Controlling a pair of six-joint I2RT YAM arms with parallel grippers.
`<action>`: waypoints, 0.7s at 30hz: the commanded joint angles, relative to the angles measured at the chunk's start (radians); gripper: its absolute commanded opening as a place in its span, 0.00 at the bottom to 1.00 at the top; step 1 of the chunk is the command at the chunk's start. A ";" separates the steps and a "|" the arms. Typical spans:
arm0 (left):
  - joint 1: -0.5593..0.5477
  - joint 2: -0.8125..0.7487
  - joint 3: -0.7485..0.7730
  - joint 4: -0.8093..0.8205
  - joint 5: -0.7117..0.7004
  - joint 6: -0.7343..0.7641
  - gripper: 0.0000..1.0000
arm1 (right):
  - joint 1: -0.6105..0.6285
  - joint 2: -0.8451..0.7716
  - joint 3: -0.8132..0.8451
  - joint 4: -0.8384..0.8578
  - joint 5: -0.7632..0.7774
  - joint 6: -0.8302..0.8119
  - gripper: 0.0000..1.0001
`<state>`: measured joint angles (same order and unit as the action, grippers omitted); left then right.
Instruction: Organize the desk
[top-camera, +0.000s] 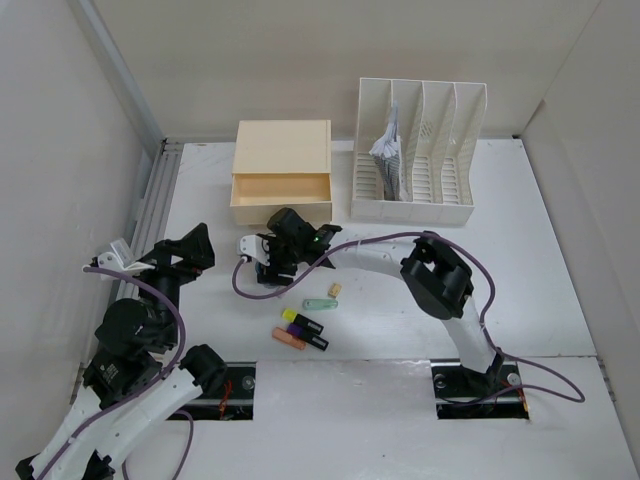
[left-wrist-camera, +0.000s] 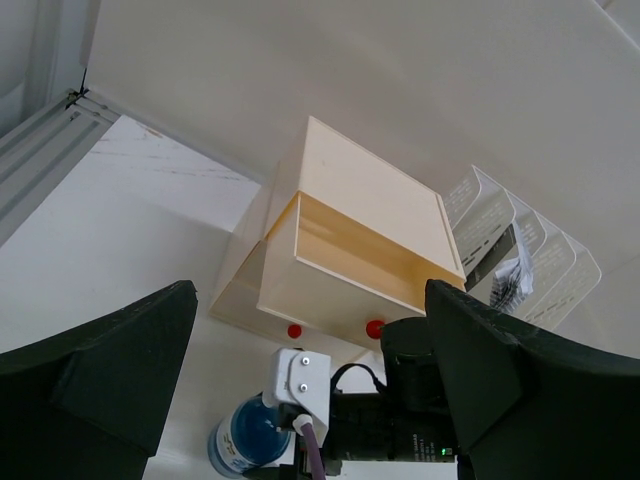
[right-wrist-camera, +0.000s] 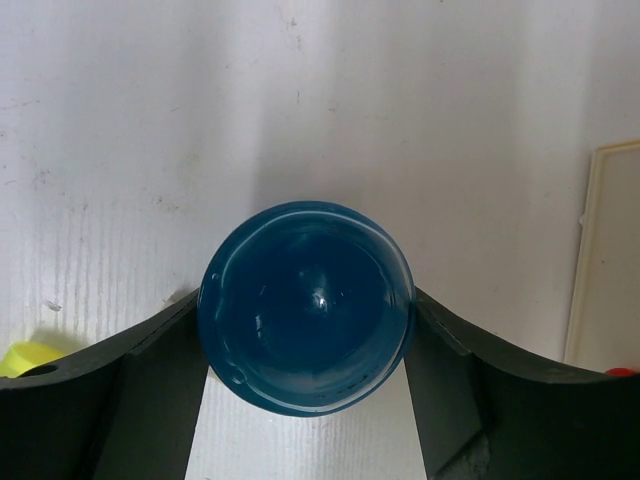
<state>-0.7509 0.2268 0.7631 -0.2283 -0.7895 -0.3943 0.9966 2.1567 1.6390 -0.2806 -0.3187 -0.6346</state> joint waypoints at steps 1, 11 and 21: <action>0.002 -0.001 -0.002 0.033 -0.001 0.009 0.96 | 0.011 -0.014 0.027 0.020 -0.045 0.027 0.40; 0.002 -0.001 -0.002 0.024 -0.010 0.000 0.95 | 0.011 -0.164 -0.019 0.011 -0.056 0.047 0.35; 0.002 -0.001 -0.002 0.024 -0.019 0.000 0.94 | 0.011 -0.285 -0.042 -0.011 -0.068 0.065 0.34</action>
<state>-0.7509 0.2268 0.7631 -0.2287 -0.7918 -0.3946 0.9966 1.9606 1.5875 -0.3168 -0.3489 -0.5873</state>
